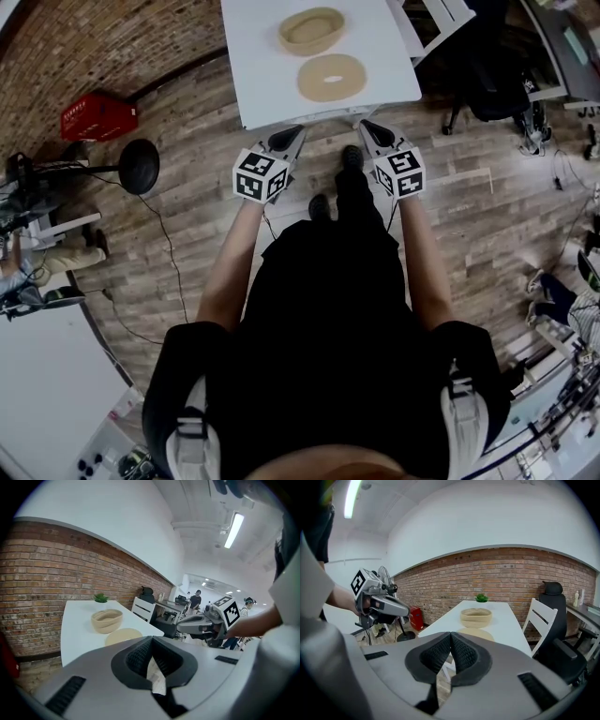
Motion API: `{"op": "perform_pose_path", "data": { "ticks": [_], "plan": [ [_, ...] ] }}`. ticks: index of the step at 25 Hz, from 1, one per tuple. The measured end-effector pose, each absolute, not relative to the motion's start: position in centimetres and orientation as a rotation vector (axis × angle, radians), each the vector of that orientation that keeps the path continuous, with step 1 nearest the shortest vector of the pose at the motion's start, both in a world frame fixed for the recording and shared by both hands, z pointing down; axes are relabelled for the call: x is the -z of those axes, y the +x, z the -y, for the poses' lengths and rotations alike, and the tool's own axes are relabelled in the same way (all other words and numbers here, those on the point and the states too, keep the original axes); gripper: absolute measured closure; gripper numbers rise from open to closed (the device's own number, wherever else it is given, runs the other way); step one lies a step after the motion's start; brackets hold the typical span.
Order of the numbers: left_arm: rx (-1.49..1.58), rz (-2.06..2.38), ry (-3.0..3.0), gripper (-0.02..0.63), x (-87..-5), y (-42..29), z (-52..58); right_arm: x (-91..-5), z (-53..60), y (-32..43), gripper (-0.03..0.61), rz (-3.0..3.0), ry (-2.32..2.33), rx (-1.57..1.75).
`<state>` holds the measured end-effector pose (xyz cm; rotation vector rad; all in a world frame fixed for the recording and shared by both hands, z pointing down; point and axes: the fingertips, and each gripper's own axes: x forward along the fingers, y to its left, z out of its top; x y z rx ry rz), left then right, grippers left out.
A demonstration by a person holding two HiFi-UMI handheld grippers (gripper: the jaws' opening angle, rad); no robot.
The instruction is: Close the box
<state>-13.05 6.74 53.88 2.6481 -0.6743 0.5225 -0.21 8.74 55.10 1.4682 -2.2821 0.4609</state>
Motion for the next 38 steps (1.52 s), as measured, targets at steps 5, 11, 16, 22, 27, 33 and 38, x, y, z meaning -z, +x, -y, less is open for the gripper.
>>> {"op": "perform_pose_path", "data": {
  "ticks": [5,11,16,22,27,33,38],
  "plan": [
    [-0.532,0.691,2.623,0.594,-54.5,-12.0,-4.9,-55.6,-6.9,1.2,0.580,2.283,1.458,-0.484],
    [-0.537,0.733,2.593,0.594,-54.9,-11.1,-2.3,-56.3,-4.2,2.5,0.580,2.281,1.414,-0.519],
    [-0.543,0.792,2.543,0.594,-55.5,-11.1,-0.1,-57.3,-2.1,3.6,0.580,2.283,1.357,-0.531],
    [-0.546,0.831,2.505,0.594,-56.2,-10.4,1.3,-58.3,-0.4,4.9,0.580,2.308,1.299,-0.554],
    [-0.523,0.879,2.491,0.592,-56.1,-10.1,2.9,-58.4,1.2,6.0,0.577,2.348,1.278,-0.558],
    [-0.543,0.905,2.466,0.476,-56.6,-9.5,4.3,-59.2,3.0,6.8,0.418,2.359,1.231,-0.571],
    [-0.530,0.942,2.434,0.454,-57.1,-9.0,5.5,-60.4,4.2,7.6,0.387,2.347,1.165,-0.589]
  ]
}}
